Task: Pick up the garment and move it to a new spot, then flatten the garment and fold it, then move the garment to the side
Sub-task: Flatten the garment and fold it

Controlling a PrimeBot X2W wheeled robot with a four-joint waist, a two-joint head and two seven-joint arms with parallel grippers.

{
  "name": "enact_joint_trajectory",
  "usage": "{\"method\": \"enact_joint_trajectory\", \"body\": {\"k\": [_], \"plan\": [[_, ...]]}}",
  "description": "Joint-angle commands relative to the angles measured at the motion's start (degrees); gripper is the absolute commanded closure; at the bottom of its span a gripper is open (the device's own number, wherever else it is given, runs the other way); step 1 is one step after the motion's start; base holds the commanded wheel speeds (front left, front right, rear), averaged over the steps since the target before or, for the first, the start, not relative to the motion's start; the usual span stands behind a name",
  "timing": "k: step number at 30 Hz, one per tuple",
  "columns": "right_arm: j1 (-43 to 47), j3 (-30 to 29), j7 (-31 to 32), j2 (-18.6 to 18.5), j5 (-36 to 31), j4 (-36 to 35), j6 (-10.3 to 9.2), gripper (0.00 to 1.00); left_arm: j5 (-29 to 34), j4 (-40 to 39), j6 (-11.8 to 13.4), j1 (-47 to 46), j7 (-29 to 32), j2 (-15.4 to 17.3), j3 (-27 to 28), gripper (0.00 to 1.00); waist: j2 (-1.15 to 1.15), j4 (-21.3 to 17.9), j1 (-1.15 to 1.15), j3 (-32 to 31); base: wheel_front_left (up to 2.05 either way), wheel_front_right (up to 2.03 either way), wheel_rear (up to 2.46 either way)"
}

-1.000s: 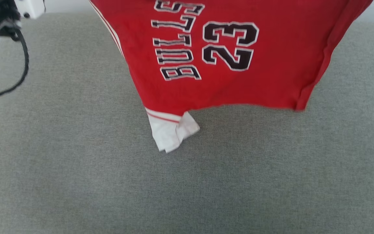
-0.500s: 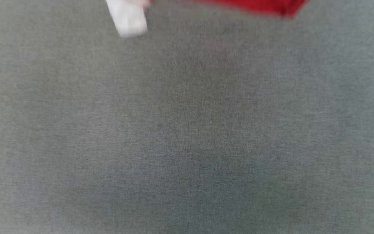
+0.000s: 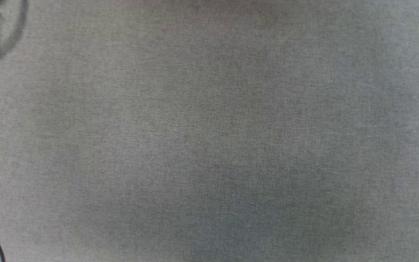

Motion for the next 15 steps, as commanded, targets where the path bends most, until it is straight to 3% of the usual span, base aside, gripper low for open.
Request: {"method": "enact_joint_trajectory", "body": {"k": [1, 6, 10, 11, 15], "plan": [[1.93, 1.41, 0.78, -0.12, 1.97, 0.31, -0.14, 1.00, -1.71, 0.85, -0.21, 1.89, 2.19, -0.13, -0.28, 1.00, 0.00, 0.40, 0.00, -0.76, 0.00, 0.00, 0.00], [9.11, 7.76, 5.59, -2.60, 11.08, -1.60, -0.13, 1.00, -7.02, -2.40, -0.25, 11.36, 12.50, -0.41, -4.97, 1.00, 0.00, 1.29, 0.00, -2.74, 0.00, 0.00, 0.00], [16.28, 11.77, 10.42, -5.87, 18.76, -6.71, -0.12, 1.00, -10.94, -6.55, -0.21, 18.77, 18.91, 1.78, -8.00, 1.00, 0.00, 1.83, 0.00, -4.33, 0.00, 0.00, 0.00], [19.81, 13.43, 12.79, -8.10, 21.84, -10.15, -0.12, 1.00, -13.55, -9.18, -0.22, 22.64, 21.13, 2.76, -8.49, 1.00, 0.00, 1.95, 0.00, -5.05, 0.00, 0.00, 0.00], [24.98, 14.91, 15.64, -11.66, 25.87, -16.09, -0.12, 1.00, -16.24, -13.48, -0.21, 28.22, 24.48, 4.83, -9.36, 1.00, 0.00, 2.03, 0.00, -5.99, 0.00, 0.00, 0.00]]}}
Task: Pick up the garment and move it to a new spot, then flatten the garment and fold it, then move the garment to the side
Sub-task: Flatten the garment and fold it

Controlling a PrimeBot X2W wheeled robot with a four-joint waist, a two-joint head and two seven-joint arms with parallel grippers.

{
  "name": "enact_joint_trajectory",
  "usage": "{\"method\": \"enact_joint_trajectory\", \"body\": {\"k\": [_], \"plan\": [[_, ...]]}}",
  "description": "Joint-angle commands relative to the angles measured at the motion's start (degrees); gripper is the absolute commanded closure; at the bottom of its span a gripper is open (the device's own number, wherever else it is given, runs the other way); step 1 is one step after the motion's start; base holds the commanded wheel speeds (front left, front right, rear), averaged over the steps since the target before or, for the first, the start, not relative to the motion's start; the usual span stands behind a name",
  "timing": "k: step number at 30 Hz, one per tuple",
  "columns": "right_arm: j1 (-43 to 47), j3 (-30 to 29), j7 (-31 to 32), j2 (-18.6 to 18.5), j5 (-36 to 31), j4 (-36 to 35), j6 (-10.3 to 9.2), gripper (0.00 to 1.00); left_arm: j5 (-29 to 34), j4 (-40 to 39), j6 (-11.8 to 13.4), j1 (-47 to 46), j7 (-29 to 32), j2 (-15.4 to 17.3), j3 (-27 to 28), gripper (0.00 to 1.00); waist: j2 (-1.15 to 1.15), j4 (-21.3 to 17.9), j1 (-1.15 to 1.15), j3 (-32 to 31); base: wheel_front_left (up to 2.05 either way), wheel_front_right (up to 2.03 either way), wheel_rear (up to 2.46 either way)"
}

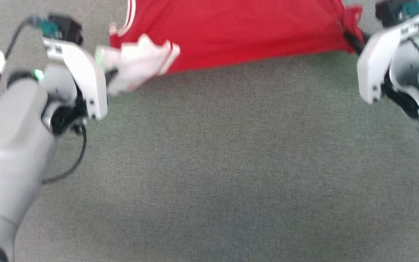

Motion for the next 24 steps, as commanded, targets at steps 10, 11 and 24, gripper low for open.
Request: {"method": "enact_joint_trajectory", "body": {"k": [10, 11, 24], "plan": [[19.21, -1.92, 5.11, -9.46, 6.10, -16.66, -0.12, 1.00, -3.18, -19.28, 7.72, 17.75, 3.52, 7.29, -1.00, 1.00, 0.00, 0.30, 0.00, -3.22, 0.00, 0.00, 0.00], [21.20, -2.55, 5.58, -10.06, 5.86, -18.25, -0.13, 1.00, -3.28, -21.86, 8.73, 19.70, 3.77, 8.10, -1.27, 1.00, 0.00, 0.24, 0.00, -3.35, 0.00, 0.00, 0.00], [51.01, -12.29, 19.81, -12.73, 7.79, -39.09, -0.08, 1.00, -7.23, -46.75, 23.47, 40.75, 5.55, 18.72, -1.25, 1.00, 0.00, -0.53, 0.00, -3.34, 0.00, 0.00, 0.00]]}}
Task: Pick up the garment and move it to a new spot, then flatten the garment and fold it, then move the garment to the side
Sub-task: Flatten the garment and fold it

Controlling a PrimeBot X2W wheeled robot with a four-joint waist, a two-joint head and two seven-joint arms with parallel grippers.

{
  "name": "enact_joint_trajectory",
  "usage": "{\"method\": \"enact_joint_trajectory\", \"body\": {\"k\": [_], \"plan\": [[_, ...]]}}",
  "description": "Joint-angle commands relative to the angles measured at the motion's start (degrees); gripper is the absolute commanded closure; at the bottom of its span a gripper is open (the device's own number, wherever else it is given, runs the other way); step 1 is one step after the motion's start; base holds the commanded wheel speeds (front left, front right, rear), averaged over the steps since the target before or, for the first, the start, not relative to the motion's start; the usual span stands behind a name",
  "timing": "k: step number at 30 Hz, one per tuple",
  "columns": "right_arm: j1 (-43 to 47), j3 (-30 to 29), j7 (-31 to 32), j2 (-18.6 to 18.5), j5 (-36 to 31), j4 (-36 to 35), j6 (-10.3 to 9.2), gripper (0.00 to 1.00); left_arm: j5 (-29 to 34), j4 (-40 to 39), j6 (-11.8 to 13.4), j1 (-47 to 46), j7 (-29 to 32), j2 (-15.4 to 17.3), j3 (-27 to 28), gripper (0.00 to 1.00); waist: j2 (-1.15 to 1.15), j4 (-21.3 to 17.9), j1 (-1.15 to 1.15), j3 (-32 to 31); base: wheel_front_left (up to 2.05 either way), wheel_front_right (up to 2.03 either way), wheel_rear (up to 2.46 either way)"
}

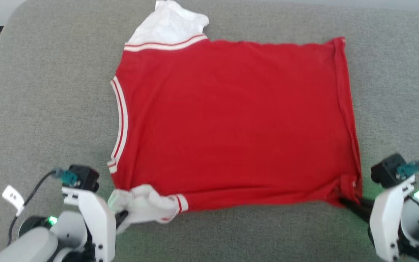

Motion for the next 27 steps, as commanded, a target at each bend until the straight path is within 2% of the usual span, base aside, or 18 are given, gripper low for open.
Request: {"method": "enact_joint_trajectory", "body": {"k": [1, 8, 13, 15, 17, 20, 27], "plan": [[5.58, -0.35, 3.32, -0.05, -0.15, -0.58, -0.02, 1.00, -0.55, -1.34, 1.45, 2.54, 0.25, 1.20, -0.14, 1.00, 0.00, -0.14, 0.00, 0.30, 0.00, 0.00, 0.00], [12.78, -10.38, 6.57, 2.24, -2.86, -10.50, -0.04, 1.00, -0.25, -7.86, 4.82, 3.63, -1.49, 5.86, 2.84, 1.00, 0.00, -0.13, 0.00, 1.44, 0.00, 0.00, 0.00], [11.59, -15.99, 9.28, 5.90, -6.08, -17.18, -0.03, 1.00, 2.78, -11.79, 5.04, -1.69, -2.95, 8.85, 6.15, 1.00, 0.00, -0.17, 0.00, 2.35, 0.00, 0.00, 0.00], [9.85, -17.36, 10.64, 7.40, -7.40, -18.69, -0.03, 1.00, 4.98, -12.37, 4.13, -4.84, -2.98, 9.51, 6.82, 1.00, 0.00, -0.33, 0.00, 2.86, 0.00, 0.00, 0.00], [8.87, -17.76, 11.21, 7.87, -8.08, -18.96, -0.03, 1.00, 5.21, -12.12, 3.55, -6.52, -2.86, 9.23, 7.08, 1.00, 0.00, -0.36, 0.00, 3.12, 0.00, 0.00, 0.00], [4.15, -18.01, 11.86, 9.09, -9.98, -18.79, -0.03, 1.00, 7.68, -9.59, 1.16, -11.81, -2.49, 8.12, 7.01, 1.00, 0.00, -0.65, 0.00, 4.15, 0.00, 0.00, 0.00], [-9.73, -14.00, 9.59, 8.77, -12.83, -10.72, -0.03, 1.00, 9.92, 4.23, -4.77, -22.43, -1.24, 0.74, 4.63, 1.00, 0.00, -0.79, 0.00, 6.65, 0.00, 0.00, 0.00]]}}
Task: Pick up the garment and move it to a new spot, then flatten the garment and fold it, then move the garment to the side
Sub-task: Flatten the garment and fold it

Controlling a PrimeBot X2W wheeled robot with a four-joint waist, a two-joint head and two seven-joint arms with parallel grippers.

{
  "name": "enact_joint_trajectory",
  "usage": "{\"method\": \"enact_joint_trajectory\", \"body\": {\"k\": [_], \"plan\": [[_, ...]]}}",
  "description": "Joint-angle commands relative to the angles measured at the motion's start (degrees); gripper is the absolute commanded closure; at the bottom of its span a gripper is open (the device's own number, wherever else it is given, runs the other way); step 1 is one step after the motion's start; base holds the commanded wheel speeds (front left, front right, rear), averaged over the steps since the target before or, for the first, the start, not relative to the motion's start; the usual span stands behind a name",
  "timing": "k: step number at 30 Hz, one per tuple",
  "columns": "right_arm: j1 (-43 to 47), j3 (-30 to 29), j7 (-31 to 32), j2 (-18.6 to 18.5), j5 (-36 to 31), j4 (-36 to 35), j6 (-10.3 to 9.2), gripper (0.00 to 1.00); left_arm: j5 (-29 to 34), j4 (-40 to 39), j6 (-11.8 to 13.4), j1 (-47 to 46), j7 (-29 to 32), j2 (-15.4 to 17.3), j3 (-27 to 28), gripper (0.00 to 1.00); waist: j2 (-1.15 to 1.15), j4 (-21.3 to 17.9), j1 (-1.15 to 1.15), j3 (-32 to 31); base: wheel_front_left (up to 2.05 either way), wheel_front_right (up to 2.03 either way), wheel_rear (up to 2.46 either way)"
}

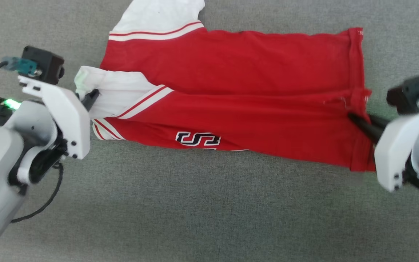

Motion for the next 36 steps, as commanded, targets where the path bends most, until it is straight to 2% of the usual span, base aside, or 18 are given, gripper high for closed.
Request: {"method": "enact_joint_trajectory", "body": {"k": [1, 7, 14, 15, 17, 18, 19, 22, 26, 30, 36], "plan": [[-1.90, 0.67, -0.70, -0.67, -0.60, 1.51, -0.04, 1.00, 0.15, 2.10, -0.68, -1.18, 0.24, -0.93, -0.30, 1.00, 0.00, -0.01, 0.00, 0.66, 0.00, 0.00, 0.00], [-10.73, 6.78, -4.16, -0.88, -0.10, 11.52, -0.04, 1.00, -0.12, 15.88, -5.67, -5.46, -0.39, -6.87, -2.26, 1.00, 0.00, -0.06, 0.00, 1.77, 0.00, 0.00, 0.00], [-16.33, 13.06, -4.27, -0.60, 2.66, 22.07, -0.05, 1.00, -2.33, 31.43, -11.23, -8.57, 0.03, -14.04, -3.89, 1.00, 0.00, 0.03, 0.00, 1.98, 0.00, 0.00, 0.00], [-16.95, 14.06, -3.69, -0.65, 2.86, 23.04, -0.04, 0.85, -2.58, 33.19, -11.93, -8.99, 0.24, -14.76, -4.01, 0.94, 0.00, -0.03, 0.00, 1.85, 0.00, 0.00, 0.00], [-18.05, 14.82, -3.18, -0.29, 3.54, 24.55, -0.04, 0.56, -2.67, 35.65, -13.04, -10.31, 0.11, -15.84, -3.91, 0.53, 0.00, -0.25, 0.00, 1.47, 0.00, 0.00, 0.00], [-18.58, 15.28, -2.73, -0.41, 3.41, 25.01, -0.05, 0.07, -2.82, 36.52, -13.57, -10.93, -0.08, -16.02, -3.78, 0.21, 0.00, -0.33, 0.00, 1.17, 0.00, 0.00, 0.00], [-18.94, 15.63, -2.51, -0.59, 3.41, 25.10, -0.04, 0.00, -3.04, 37.04, -13.82, -11.42, -0.05, -15.98, -3.65, 0.00, 0.00, -0.40, 0.00, 0.84, 0.00, 0.00, 0.00], [-19.16, 15.31, -2.80, -0.64, 3.88, 24.13, -0.04, 0.00, -3.41, 37.50, -14.41, -12.67, 0.19, -15.37, -3.21, 0.00, 0.00, -0.52, 0.00, -0.23, 0.00, 0.00, 0.00], [-17.94, 12.86, -4.28, -1.28, 3.20, 21.16, -0.03, 0.00, -3.24, 35.48, -13.67, -12.72, 1.65, -13.42, -3.16, 0.00, 0.00, -0.43, 0.00, -1.68, 0.00, 0.00, 0.00], [-15.29, 8.25, -6.28, -0.56, 1.67, 17.36, -0.04, 0.00, -3.82, 30.72, -11.48, -11.14, 4.23, -10.68, -2.91, 0.00, 0.00, -0.56, 0.00, -2.69, 0.00, 0.00, 0.00], [-10.88, 0.61, -9.30, 2.57, -1.99, 12.05, -0.03, 0.00, -5.17, 21.36, -6.78, -8.13, 8.24, -6.37, -2.16, 0.00, 0.00, -0.66, 0.00, -3.18, 0.00, 0.00, 0.00]]}}
